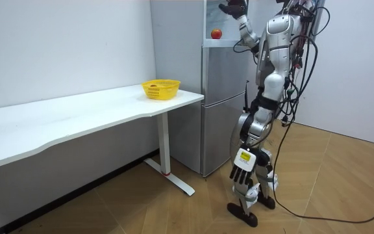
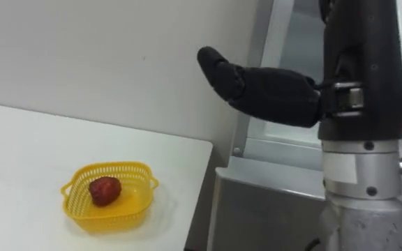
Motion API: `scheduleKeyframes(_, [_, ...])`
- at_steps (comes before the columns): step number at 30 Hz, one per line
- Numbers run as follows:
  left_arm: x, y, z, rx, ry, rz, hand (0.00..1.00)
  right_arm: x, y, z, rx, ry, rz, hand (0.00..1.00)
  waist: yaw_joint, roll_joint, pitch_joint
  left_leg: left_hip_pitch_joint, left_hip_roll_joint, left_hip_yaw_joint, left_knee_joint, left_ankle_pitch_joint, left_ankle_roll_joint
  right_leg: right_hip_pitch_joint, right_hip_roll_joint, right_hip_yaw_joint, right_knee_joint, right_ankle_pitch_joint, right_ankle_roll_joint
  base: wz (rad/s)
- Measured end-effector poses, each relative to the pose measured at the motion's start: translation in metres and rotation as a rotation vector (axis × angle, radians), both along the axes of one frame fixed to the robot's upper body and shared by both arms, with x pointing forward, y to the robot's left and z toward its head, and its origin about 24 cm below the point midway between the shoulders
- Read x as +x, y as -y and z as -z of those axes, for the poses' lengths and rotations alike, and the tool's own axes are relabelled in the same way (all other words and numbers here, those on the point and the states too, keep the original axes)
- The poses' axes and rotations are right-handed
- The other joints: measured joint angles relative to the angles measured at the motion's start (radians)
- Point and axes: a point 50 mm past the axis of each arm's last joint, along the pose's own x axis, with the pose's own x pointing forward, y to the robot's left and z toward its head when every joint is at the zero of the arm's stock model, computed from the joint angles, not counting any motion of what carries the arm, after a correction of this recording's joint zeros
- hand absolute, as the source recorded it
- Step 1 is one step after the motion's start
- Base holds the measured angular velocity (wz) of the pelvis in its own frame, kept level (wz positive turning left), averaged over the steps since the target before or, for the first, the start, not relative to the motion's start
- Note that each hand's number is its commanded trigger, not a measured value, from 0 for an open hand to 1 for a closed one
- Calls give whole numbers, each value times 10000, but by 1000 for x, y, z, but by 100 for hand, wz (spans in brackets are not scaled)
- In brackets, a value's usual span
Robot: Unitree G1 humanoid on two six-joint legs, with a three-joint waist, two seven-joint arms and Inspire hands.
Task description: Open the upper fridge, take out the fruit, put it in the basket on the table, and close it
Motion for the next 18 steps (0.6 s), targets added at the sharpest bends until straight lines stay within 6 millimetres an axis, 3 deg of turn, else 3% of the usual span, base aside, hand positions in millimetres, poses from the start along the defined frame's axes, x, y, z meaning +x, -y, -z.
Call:
scheduleKeyframes(4, [-9,2,1,-223,-260,-91,0,-15,12,-11,355,1343,578,0,-175,-48,-73,106,73,223,-148,-2,-5,9,5,-9,2,3,-4,-16])
scheduleKeyframes(10, [-9,6,2,-477,-197,-66,0,-27,24,-15,732,2441,1411,0,-415,2,-91,253,138,418,-216,-29,-18,35,16,-6,-1,13,-22,-11])
scheduleKeyframes(18, [-12,8,2,-515,-348,-107,0,-12,37,5,787,1253,2393,0,-518,26,-65,226,141,481,-185,-34,-9,21,16,131,29,14,-24,-4])
